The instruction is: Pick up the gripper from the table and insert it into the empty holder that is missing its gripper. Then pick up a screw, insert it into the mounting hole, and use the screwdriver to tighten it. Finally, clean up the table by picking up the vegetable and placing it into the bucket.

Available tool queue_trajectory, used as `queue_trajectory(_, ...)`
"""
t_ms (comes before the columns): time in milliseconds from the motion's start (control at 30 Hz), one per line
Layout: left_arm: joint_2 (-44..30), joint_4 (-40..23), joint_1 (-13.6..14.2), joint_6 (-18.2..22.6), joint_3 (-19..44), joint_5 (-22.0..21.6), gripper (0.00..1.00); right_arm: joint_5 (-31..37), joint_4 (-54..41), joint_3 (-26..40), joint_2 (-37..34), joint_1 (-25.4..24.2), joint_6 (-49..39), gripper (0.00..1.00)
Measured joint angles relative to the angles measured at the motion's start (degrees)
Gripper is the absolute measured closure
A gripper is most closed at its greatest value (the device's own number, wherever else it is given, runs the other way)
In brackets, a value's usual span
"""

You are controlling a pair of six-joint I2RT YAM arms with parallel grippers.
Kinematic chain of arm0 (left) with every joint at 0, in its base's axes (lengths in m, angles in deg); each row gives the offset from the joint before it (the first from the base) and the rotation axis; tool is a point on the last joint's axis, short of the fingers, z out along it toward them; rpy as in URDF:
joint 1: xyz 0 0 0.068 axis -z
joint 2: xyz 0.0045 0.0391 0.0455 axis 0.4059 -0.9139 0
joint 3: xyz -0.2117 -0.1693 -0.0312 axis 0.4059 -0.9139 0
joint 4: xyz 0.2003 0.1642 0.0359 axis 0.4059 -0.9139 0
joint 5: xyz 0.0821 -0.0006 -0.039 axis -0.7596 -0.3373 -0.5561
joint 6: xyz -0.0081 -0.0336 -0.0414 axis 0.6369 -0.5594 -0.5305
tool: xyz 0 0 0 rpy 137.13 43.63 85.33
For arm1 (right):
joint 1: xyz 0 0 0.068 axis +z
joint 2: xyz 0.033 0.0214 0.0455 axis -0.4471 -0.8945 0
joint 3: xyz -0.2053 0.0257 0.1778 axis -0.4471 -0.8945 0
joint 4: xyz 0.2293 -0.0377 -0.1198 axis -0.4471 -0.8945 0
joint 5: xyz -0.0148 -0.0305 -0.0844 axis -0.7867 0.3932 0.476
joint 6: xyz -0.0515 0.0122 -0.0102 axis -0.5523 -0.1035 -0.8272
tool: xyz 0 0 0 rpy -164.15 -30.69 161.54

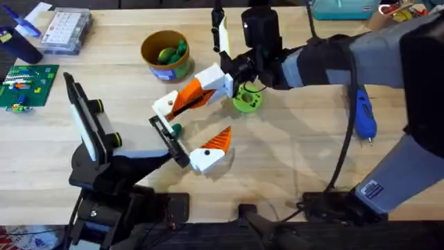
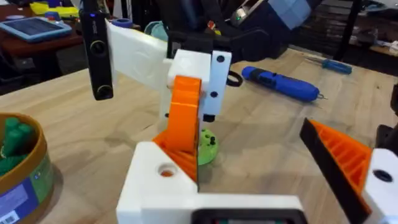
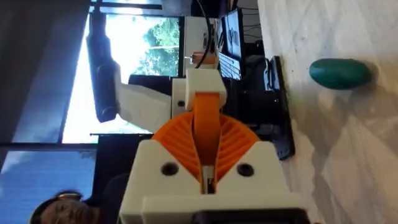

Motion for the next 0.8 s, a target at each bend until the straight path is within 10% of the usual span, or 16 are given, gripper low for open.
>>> queue_trajectory(800, 0.0, -0.4, 0.6, 0.0, 0.0, 3.8, 0.008, -1.6, 0.2, 0.0, -0.1, 2.6, 0.1, 0.548)
